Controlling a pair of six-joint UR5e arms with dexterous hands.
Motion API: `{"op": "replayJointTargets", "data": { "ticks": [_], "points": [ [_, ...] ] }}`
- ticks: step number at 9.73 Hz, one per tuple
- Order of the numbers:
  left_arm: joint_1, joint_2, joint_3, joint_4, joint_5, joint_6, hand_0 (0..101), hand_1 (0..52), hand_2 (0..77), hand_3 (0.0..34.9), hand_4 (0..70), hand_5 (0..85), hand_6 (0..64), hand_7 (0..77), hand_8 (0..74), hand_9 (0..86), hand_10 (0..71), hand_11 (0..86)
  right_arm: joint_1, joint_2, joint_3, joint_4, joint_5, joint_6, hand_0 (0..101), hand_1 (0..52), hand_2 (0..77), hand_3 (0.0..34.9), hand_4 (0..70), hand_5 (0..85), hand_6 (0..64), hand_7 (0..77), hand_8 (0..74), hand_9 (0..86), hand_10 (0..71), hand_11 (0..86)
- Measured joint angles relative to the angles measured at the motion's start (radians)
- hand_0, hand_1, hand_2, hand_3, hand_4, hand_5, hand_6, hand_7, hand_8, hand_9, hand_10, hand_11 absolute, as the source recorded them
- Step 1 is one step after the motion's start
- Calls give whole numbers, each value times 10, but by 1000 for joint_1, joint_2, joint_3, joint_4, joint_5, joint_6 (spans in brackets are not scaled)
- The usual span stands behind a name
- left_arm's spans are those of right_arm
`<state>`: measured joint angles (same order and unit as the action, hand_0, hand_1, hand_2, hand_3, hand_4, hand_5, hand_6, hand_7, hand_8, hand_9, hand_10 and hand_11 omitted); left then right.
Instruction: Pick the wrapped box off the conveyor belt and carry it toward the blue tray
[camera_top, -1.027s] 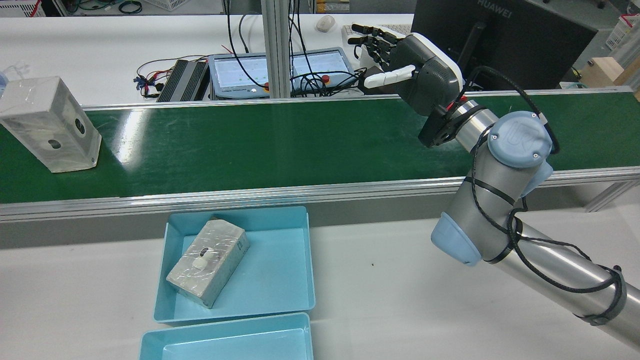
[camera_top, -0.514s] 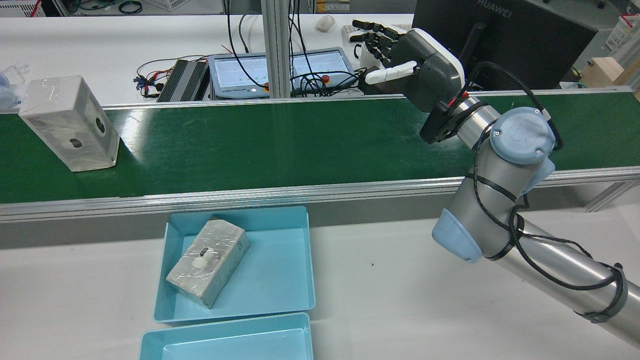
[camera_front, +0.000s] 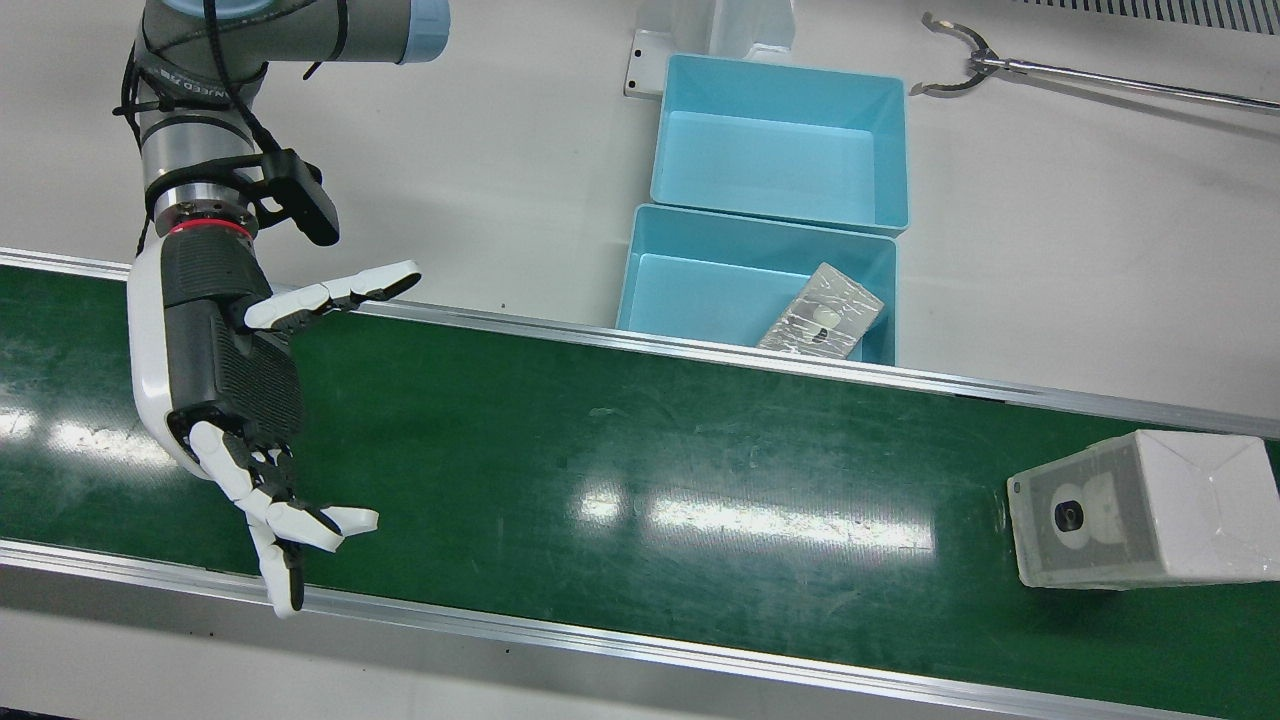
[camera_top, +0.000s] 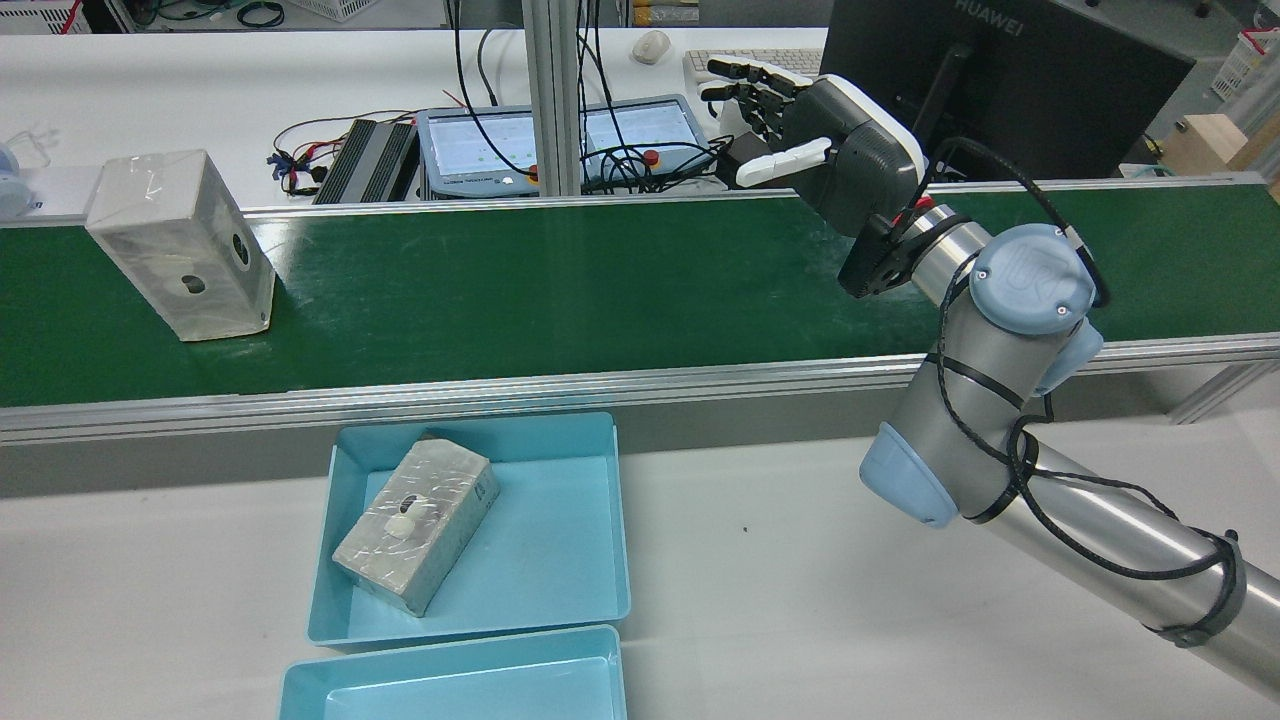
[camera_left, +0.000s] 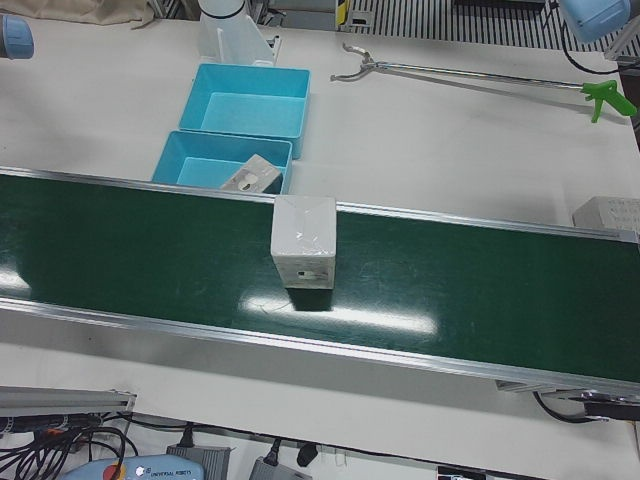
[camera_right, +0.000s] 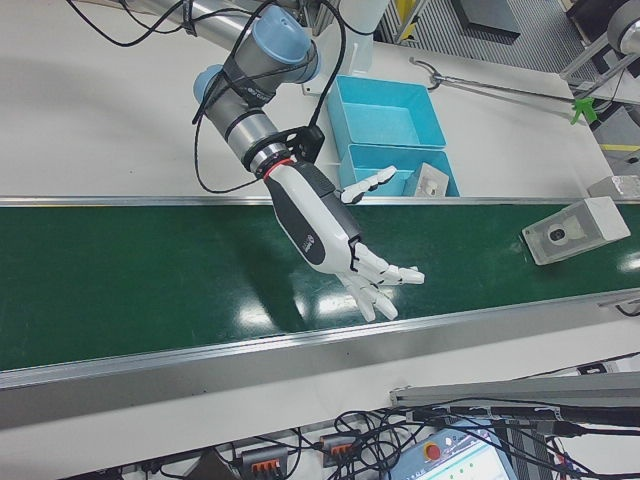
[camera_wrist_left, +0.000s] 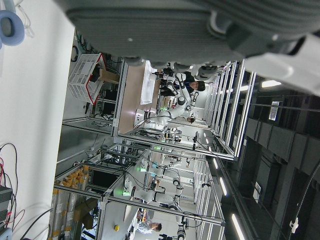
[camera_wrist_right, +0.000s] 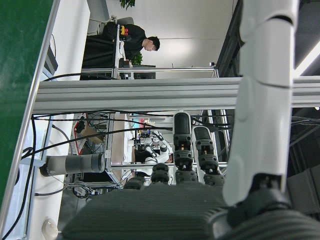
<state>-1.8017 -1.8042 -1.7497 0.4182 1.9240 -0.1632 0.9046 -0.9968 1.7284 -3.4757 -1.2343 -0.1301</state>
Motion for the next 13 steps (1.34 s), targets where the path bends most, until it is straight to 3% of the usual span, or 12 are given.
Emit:
{"op": "replayJointTargets", "data": {
  "ticks": [2,6,7,13],
  "points": [
    [0,0,0,0,0,0,0,0,5,0,0,11,5,5,5,5,5,5,-12,-1,-7,-3,0,4,484,115,38,0,153,153,125,273,38,65,0,16],
    [0,0,0,0,0,0,0,0,11,0,0,11,5,5,5,5,0,5,-27,-2,-4,-41,-2,16,478,115,22,0,169,164,114,267,38,44,0,16],
    [0,0,0,0,0,0,0,0,11,0,0,11,5,5,5,5,0,5,-28,-2,-5,-45,-2,21,477,115,22,0,142,164,104,235,27,44,0,11],
    [0,0,0,0,0,0,0,0,11,0,0,11,5,5,5,5,5,5,-27,-3,-6,-46,-2,29,477,115,33,0,147,158,104,235,33,33,0,11]
  ]
}}
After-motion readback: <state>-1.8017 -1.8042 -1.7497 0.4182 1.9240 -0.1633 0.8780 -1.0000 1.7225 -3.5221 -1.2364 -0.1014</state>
